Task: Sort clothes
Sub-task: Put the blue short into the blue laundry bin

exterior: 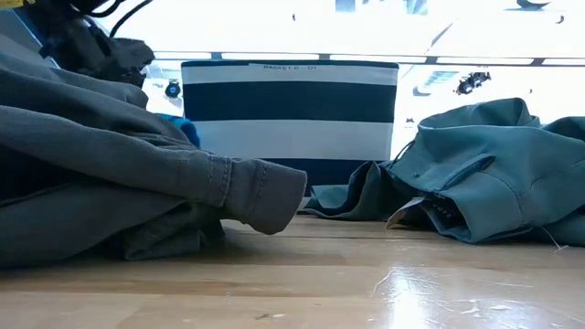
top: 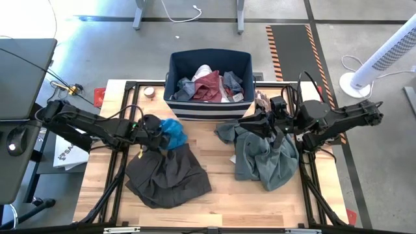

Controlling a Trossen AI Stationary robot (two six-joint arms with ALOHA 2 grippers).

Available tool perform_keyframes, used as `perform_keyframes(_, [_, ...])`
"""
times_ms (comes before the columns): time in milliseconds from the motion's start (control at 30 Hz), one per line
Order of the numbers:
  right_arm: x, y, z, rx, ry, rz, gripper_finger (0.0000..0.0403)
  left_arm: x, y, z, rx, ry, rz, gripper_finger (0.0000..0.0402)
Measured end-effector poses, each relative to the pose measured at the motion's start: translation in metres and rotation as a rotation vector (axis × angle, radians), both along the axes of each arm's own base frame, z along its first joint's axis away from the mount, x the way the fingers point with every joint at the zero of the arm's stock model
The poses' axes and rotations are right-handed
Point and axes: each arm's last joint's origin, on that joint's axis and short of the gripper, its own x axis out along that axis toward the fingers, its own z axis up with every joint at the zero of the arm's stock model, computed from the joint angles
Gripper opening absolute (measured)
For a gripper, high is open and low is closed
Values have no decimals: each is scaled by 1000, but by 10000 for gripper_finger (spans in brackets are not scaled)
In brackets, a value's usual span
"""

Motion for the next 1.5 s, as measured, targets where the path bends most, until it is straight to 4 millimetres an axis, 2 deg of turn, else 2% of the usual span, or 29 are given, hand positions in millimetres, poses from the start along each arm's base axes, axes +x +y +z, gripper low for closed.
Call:
perform_keyframes(133, [0,0,0,0,0,-1,99,-1,2,0,88,94,-111,209])
perform_keyframes(267, [0,0,0,7,1,-9,99,-4,6,-8,106,226,-112,209])
perform_keyframes(400, [0,0,0,12,1,-8,99,0,9,-19,66,306,-101,209])
perform_keyframes(667, [0,0,0,23,1,-6,99,17,15,-49,-33,422,35,210])
perform_keyframes(933, [0,0,0,31,2,-4,99,46,20,-81,-200,458,-99,210])
perform_keyframes(1067, [-1,3,0,31,2,9,99,57,20,-89,-237,430,-141,203])
perform_keyframes(1233, [-2,8,0,30,2,32,99,56,20,-88,-249,428,-146,150])
perform_keyframes(1433, [-3,12,0,31,3,50,99,48,19,-80,-252,424,-144,24])
perform_keyframes(1500, [-4,14,0,30,3,55,99,44,20,-72,-237,396,-141,18])
